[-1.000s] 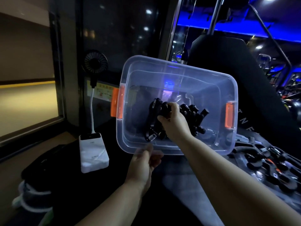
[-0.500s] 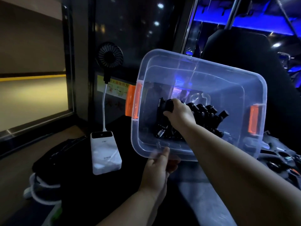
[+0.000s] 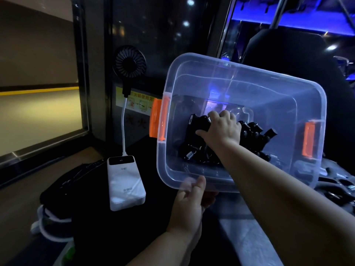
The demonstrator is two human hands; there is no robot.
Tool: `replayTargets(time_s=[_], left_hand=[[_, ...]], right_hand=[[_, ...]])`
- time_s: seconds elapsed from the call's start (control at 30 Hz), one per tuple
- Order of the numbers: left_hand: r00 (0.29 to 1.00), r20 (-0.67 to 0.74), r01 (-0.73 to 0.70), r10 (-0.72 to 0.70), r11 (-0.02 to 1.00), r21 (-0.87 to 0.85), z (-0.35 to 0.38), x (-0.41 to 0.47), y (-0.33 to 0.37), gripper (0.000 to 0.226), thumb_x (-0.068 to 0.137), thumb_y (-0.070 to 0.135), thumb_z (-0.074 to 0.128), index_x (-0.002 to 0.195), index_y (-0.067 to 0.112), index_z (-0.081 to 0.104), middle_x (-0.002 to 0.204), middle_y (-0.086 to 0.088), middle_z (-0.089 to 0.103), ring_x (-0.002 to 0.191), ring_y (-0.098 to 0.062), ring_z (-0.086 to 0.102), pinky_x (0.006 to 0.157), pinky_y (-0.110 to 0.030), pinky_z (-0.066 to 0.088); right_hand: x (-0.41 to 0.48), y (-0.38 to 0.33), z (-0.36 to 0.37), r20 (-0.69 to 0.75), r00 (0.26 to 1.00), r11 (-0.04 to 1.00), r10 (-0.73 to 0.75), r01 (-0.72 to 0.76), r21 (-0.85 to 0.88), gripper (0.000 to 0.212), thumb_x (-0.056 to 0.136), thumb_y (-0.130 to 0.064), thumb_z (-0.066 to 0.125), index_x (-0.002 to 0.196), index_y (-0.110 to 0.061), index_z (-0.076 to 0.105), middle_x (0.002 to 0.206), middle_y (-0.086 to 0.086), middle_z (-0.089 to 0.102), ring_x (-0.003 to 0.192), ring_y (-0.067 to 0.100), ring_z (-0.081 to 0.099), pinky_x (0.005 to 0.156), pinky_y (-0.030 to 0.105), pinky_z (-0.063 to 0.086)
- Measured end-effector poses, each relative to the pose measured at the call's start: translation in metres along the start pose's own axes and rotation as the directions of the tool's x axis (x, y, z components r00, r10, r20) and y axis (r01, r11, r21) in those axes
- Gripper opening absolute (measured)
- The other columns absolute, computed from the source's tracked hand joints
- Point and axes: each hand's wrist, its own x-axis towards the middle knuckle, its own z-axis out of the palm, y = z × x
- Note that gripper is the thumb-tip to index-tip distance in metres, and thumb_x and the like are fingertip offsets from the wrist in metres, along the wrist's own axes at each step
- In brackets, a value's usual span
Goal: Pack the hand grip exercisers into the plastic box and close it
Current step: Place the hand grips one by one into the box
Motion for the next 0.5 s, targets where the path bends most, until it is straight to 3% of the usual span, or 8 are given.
replayTargets(time_s=[0.2, 0.5], left_hand=[[1.0, -0.004, -0.004, 0.004, 1.0, 0.011, 0.002, -0.001, 0.003, 0.044, 0.079, 0.039, 0.069, 0.097, 0.001, 0.056, 0.085, -0.016, 0.068, 0.078, -0.02, 0.067, 0.068, -0.026, 0.051], [0.999, -0.022, -0.032, 0.033, 0.998, 0.057, 0.009, -0.006, 0.008, 0.026, 0.085, 0.032, 0.054, 0.089, 0.006, 0.054, 0.082, -0.013, 0.068, 0.078, -0.019, 0.065, 0.071, -0.028, 0.049]], right_hand=[[-0.001, 0.006, 0.001, 0.006, 1.0, 1.0, -0.012, 0.012, 0.015, 0.063, 0.076, -0.066, 0.063, 0.123, -0.026, 0.051, 0.128, 0.007, 0.046, 0.125, 0.029, 0.037, 0.099, 0.044, 0.033], [-0.014, 0.021, -0.009, -0.003, 1.0, 0.996, -0.006, 0.006, 0.088, 0.063, 0.077, -0.065, 0.062, 0.128, -0.029, 0.049, 0.131, 0.006, 0.044, 0.127, 0.03, 0.035, 0.102, 0.044, 0.031]])
